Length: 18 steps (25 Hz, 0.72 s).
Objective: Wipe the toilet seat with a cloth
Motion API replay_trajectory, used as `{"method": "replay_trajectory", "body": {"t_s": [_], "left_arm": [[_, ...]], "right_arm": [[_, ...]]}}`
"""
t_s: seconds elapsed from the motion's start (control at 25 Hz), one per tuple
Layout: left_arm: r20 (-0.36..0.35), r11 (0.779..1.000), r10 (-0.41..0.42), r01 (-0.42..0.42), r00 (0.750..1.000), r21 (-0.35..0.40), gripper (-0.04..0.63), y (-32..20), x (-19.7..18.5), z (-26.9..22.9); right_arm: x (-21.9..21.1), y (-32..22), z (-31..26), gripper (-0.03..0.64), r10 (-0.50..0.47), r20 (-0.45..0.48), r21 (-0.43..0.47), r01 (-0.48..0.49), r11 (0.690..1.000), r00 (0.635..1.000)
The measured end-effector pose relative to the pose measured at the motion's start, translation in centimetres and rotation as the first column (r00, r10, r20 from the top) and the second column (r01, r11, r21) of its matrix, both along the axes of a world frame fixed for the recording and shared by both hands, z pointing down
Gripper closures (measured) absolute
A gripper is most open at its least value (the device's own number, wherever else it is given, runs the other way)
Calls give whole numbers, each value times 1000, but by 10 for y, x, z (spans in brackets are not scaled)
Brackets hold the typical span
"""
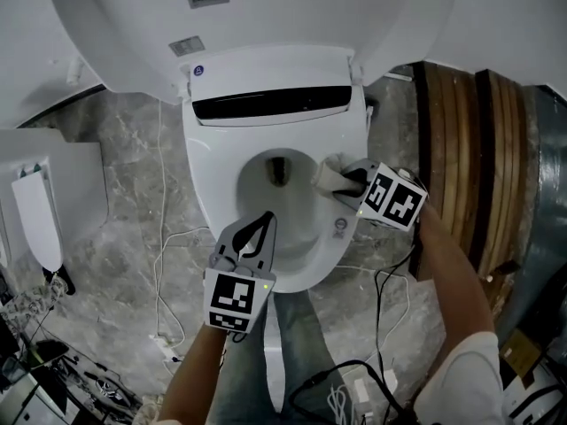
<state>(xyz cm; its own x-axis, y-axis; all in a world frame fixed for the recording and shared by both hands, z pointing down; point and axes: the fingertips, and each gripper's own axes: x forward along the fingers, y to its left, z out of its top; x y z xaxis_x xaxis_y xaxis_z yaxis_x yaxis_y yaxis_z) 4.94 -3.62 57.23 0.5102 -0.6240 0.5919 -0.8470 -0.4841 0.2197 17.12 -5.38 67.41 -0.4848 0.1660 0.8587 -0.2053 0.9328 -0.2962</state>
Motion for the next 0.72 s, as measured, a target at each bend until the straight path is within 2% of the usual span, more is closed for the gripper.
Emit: {"method": "replay_trajectory", "body": {"t_s": [0.24,0.44,0.72], "left_arm": [[0,999,34,-34,999,3,584,16,8,-1],[-33,998,60,-59,998,30,584,31,13,-7],[-14,997,66,-65,998,39,584,51,10,-8]], "right_arm": [[2,27,0,517,24,18,-6,-23,1000,1000],[-1,52,3,517,52,31,-6,-52,999,998],[-4,89,4,517,78,45,-12,-78,997,996]]}}
